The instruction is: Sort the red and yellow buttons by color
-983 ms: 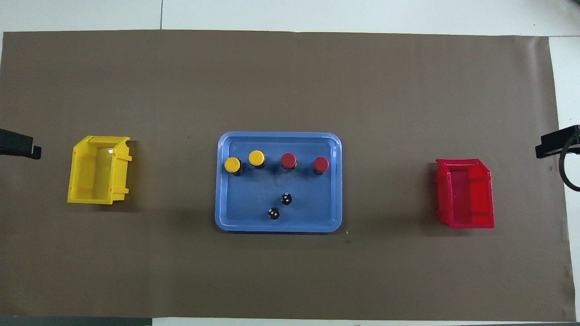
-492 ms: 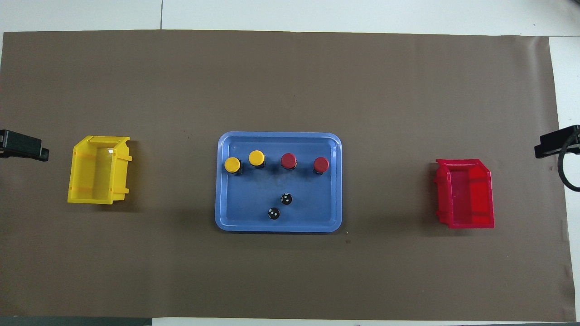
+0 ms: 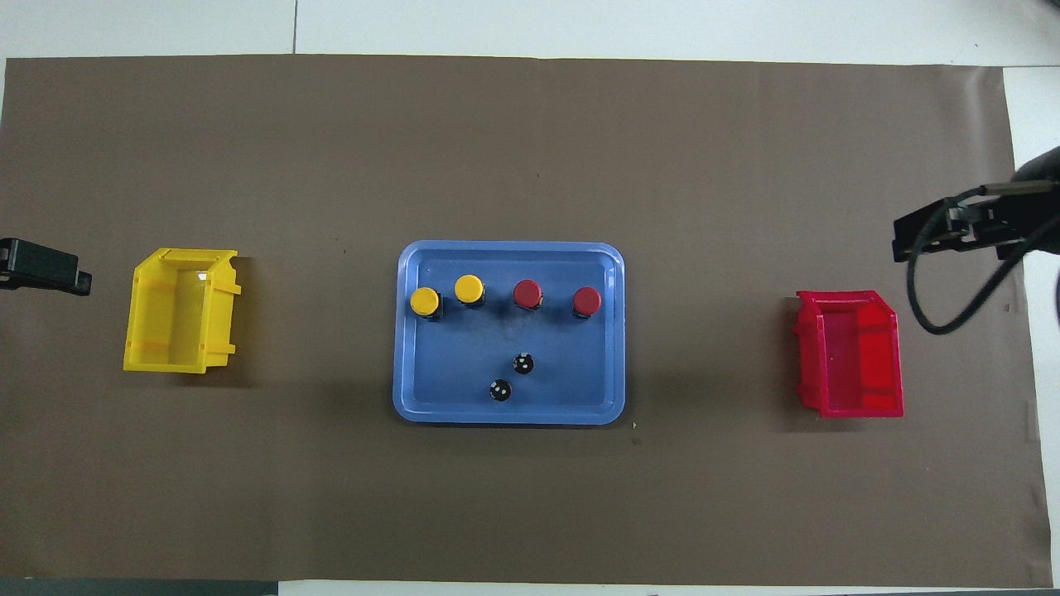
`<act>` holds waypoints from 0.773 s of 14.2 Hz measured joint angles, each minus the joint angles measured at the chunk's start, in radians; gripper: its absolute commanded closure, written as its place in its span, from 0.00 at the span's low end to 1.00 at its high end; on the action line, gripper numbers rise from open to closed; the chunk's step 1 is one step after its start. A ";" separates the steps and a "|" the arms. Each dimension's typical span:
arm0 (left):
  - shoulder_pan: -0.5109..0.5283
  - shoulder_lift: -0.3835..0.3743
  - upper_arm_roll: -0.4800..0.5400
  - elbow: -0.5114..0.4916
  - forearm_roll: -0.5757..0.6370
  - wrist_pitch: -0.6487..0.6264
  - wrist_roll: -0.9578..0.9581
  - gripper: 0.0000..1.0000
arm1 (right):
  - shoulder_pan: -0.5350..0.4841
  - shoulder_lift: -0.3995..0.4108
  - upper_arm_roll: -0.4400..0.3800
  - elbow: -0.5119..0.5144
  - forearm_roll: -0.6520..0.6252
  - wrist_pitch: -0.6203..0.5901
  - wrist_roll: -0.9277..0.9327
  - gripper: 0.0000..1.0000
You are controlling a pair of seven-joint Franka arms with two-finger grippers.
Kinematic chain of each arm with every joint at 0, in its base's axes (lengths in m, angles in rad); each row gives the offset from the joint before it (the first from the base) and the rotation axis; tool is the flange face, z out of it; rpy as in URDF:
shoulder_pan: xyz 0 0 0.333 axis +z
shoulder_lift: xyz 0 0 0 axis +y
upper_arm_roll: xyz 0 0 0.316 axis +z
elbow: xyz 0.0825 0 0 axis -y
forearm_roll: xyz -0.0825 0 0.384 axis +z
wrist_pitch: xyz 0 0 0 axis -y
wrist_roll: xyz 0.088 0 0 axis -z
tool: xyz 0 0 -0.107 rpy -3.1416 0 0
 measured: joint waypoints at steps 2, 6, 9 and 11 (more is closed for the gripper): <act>0.000 0.000 0.000 -0.001 0.000 0.000 0.000 0.00 | 0.069 0.094 0.003 0.083 0.040 0.010 0.126 0.00; 0.000 0.000 0.000 -0.022 0.000 0.000 0.000 0.00 | 0.216 0.242 0.006 0.135 0.066 0.181 0.342 0.00; 0.000 -0.001 0.000 -0.027 0.000 0.002 0.000 0.00 | 0.302 0.287 0.006 0.008 0.066 0.400 0.460 0.00; -0.009 -0.003 -0.001 -0.038 0.000 0.022 -0.007 0.00 | 0.345 0.290 0.006 -0.112 0.066 0.526 0.505 0.00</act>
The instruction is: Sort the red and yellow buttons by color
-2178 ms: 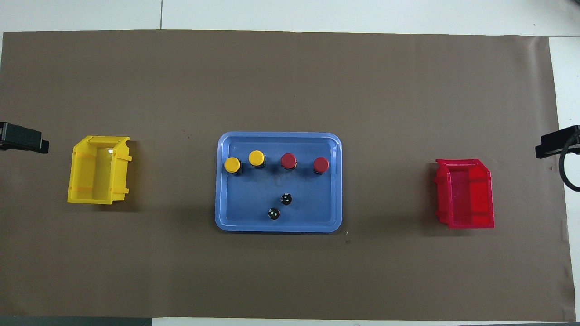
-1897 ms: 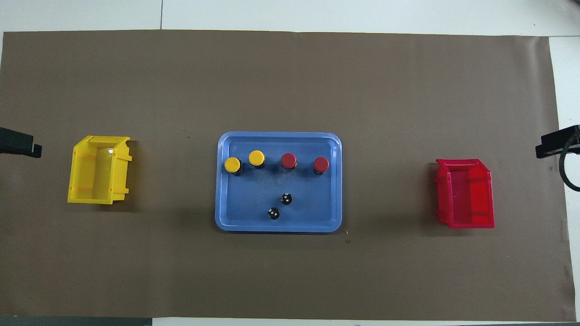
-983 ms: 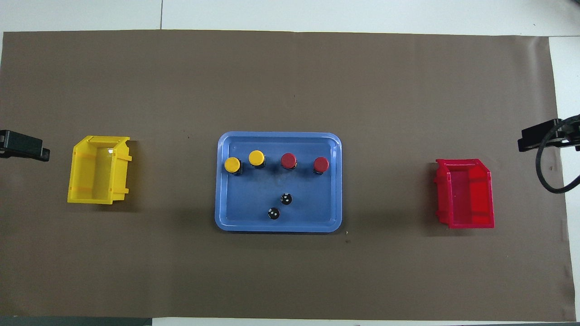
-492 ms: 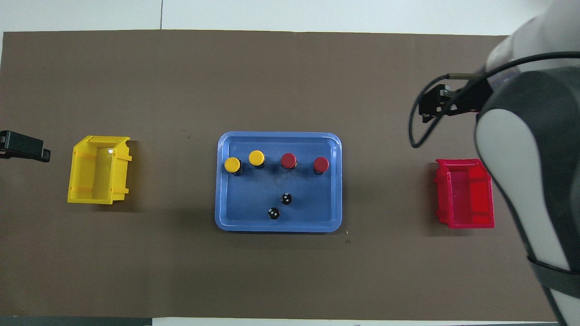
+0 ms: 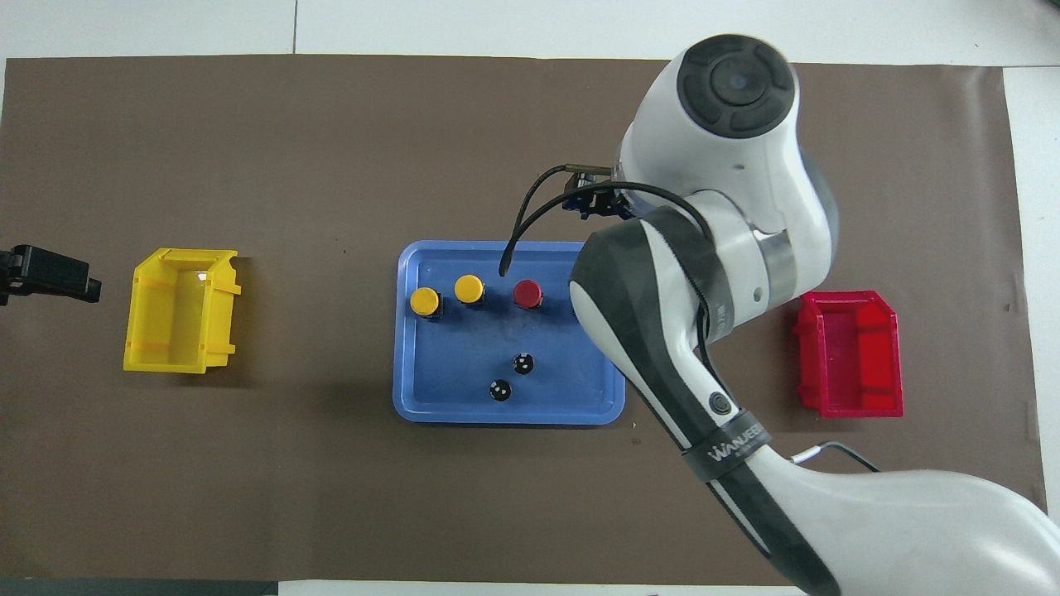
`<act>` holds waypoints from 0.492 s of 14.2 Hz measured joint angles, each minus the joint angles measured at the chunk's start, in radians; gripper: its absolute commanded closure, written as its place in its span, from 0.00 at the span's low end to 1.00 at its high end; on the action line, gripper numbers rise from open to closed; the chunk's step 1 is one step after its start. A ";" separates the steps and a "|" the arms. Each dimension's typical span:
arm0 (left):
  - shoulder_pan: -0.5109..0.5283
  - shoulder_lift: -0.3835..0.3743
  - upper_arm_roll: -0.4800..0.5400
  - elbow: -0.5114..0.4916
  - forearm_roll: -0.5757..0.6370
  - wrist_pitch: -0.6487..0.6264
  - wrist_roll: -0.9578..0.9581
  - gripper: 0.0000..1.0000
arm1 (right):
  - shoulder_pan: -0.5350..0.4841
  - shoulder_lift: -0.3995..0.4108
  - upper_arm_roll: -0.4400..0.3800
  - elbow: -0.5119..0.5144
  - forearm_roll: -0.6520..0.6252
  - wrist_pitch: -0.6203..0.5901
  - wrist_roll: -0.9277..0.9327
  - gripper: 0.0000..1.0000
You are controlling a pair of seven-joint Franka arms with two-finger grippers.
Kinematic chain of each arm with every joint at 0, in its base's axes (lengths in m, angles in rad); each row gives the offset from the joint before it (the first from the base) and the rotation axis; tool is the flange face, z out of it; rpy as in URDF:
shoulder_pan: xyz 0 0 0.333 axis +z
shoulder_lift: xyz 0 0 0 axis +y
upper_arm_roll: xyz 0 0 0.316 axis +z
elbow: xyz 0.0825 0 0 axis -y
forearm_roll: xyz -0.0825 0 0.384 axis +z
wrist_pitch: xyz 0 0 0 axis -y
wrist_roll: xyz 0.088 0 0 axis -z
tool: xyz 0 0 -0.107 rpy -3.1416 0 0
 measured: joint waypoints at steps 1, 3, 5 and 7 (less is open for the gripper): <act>-0.019 -0.004 -0.003 -0.017 0.000 0.023 -0.027 0.00 | 0.018 0.000 0.000 -0.044 0.000 0.042 0.021 0.00; -0.087 -0.013 -0.008 -0.060 -0.001 0.077 -0.123 0.00 | 0.039 0.000 0.000 -0.107 0.000 0.100 0.038 0.02; -0.172 -0.014 -0.013 -0.100 -0.001 0.128 -0.232 0.00 | 0.041 0.000 0.000 -0.149 0.000 0.135 0.039 0.09; -0.248 -0.013 -0.017 -0.147 -0.001 0.202 -0.335 0.00 | 0.048 0.000 0.000 -0.186 0.001 0.156 0.039 0.14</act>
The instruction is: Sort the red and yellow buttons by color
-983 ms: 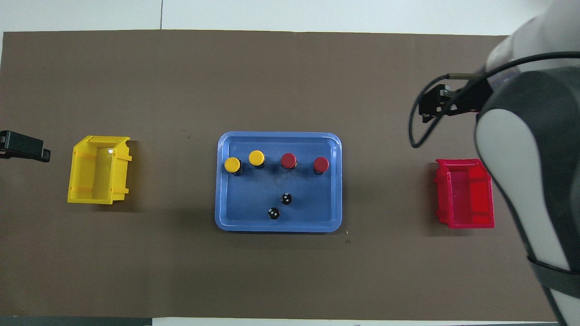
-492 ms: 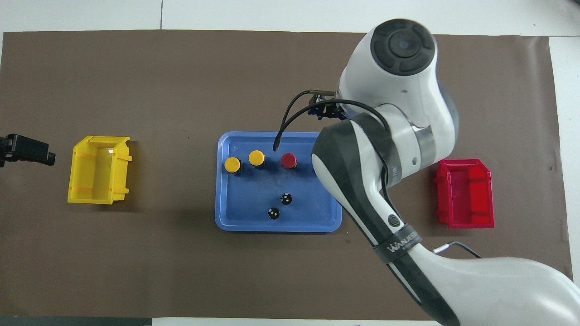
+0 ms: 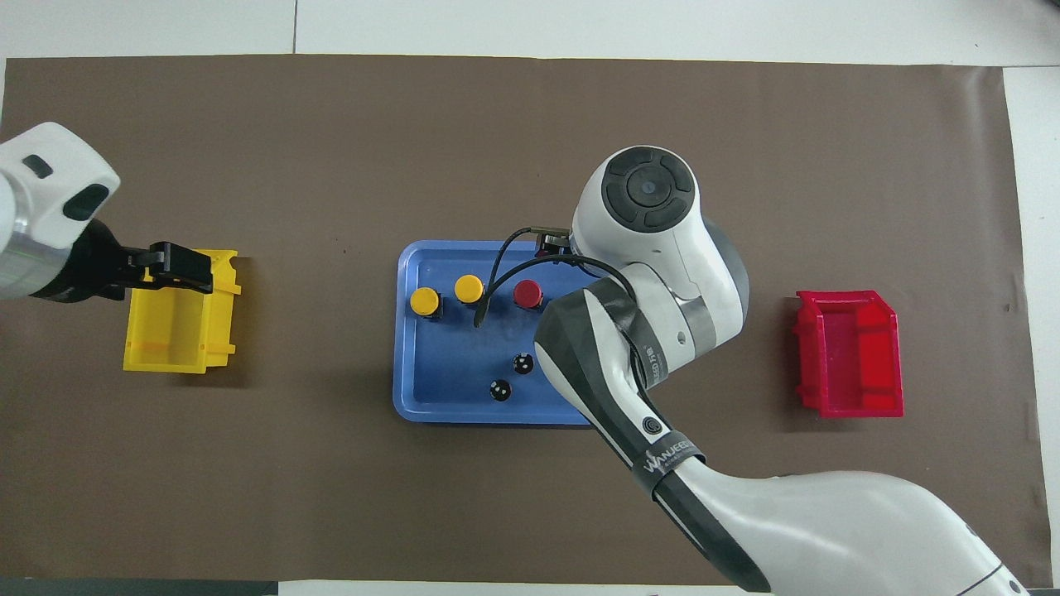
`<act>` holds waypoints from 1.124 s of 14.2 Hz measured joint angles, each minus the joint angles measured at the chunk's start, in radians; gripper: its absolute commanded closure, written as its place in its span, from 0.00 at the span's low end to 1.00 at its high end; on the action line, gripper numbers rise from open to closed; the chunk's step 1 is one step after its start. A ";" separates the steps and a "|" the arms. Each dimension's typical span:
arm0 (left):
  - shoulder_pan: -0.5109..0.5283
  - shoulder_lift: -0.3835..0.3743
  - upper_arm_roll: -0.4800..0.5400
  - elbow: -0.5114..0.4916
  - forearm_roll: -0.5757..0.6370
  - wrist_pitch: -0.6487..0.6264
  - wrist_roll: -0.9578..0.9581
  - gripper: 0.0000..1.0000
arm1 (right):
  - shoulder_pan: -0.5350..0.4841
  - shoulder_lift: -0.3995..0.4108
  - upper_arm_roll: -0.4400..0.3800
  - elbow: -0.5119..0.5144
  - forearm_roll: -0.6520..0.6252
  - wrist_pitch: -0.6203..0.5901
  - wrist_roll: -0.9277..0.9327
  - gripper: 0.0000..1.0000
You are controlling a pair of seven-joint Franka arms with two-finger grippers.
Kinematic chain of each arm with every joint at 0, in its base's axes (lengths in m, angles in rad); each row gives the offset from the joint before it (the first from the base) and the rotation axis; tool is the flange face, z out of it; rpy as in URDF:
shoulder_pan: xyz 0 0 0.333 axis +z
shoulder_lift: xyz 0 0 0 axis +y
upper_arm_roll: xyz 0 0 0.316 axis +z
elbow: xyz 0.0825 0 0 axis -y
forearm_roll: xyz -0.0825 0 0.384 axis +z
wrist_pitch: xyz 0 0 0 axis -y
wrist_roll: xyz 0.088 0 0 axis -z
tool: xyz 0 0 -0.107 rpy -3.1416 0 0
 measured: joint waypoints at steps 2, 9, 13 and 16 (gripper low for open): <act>-0.057 0.003 -0.002 -0.059 0.000 0.081 -0.074 0.00 | 0.011 0.000 0.000 -0.030 0.004 0.009 0.000 0.16; -0.209 0.161 -0.003 -0.112 0.000 0.312 -0.288 0.00 | 0.027 -0.012 0.000 -0.068 0.006 0.010 -0.001 0.46; -0.244 0.219 -0.002 -0.112 0.000 0.354 -0.324 0.03 | 0.027 -0.022 0.000 -0.091 0.006 0.011 -0.003 0.71; -0.275 0.255 -0.002 -0.112 0.000 0.398 -0.360 0.07 | 0.027 -0.024 0.000 -0.094 0.018 0.010 -0.004 0.88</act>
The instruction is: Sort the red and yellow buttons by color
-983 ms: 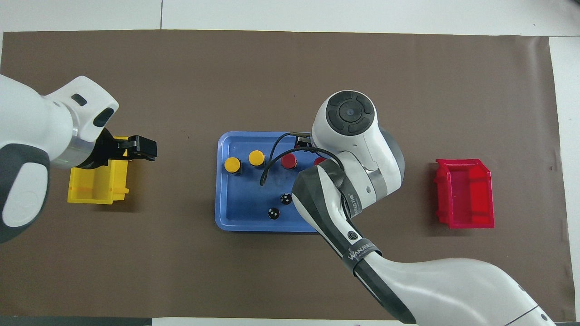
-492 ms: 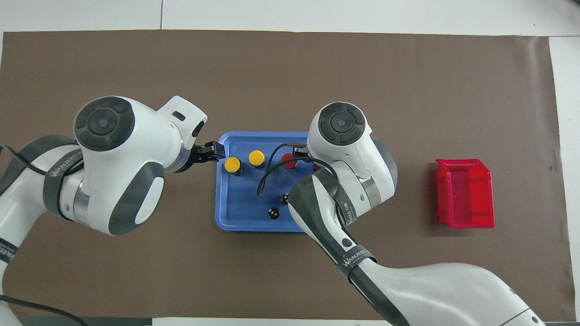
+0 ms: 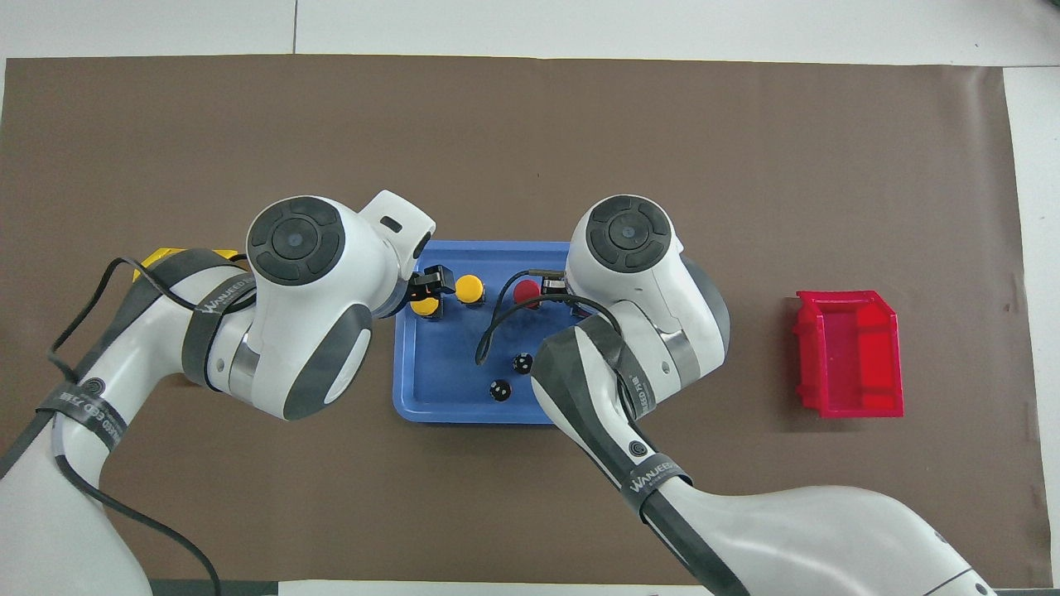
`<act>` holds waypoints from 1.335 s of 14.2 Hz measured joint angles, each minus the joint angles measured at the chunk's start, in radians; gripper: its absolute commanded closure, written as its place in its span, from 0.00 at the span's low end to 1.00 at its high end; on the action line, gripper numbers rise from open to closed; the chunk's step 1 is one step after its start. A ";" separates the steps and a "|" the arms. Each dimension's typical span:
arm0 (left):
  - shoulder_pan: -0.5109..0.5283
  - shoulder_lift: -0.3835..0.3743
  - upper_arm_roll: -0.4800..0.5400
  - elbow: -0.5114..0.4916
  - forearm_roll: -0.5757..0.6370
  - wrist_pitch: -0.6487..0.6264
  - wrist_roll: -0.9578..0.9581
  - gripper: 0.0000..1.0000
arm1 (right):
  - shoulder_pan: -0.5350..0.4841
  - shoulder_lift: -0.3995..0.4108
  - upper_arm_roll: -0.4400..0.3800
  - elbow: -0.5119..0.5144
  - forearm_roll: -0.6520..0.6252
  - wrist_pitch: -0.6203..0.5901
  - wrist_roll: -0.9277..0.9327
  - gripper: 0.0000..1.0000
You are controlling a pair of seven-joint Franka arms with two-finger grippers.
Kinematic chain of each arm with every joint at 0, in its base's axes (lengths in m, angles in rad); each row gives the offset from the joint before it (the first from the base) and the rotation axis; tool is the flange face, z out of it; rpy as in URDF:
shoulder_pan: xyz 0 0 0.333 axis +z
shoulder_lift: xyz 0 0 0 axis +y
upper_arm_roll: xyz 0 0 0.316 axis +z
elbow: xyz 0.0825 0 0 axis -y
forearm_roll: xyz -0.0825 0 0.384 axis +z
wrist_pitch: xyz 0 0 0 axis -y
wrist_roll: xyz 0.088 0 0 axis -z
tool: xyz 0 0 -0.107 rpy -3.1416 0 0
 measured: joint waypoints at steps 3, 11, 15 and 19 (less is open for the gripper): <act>-0.010 0.027 0.000 0.000 0.000 0.021 -0.018 0.20 | -0.006 -0.005 -0.004 0.011 0.006 -0.021 -0.036 0.89; -0.021 0.039 0.001 0.000 0.000 0.029 -0.035 0.42 | -0.300 -0.339 -0.020 -0.025 -0.033 -0.404 -0.431 0.89; -0.021 0.040 0.003 0.000 0.000 0.052 -0.035 0.45 | -0.425 -0.510 -0.020 -0.280 -0.115 -0.301 -0.587 0.89; -0.020 0.043 0.008 0.000 0.000 0.067 -0.035 0.48 | -0.578 -0.526 -0.021 -0.404 -0.120 -0.180 -0.787 0.89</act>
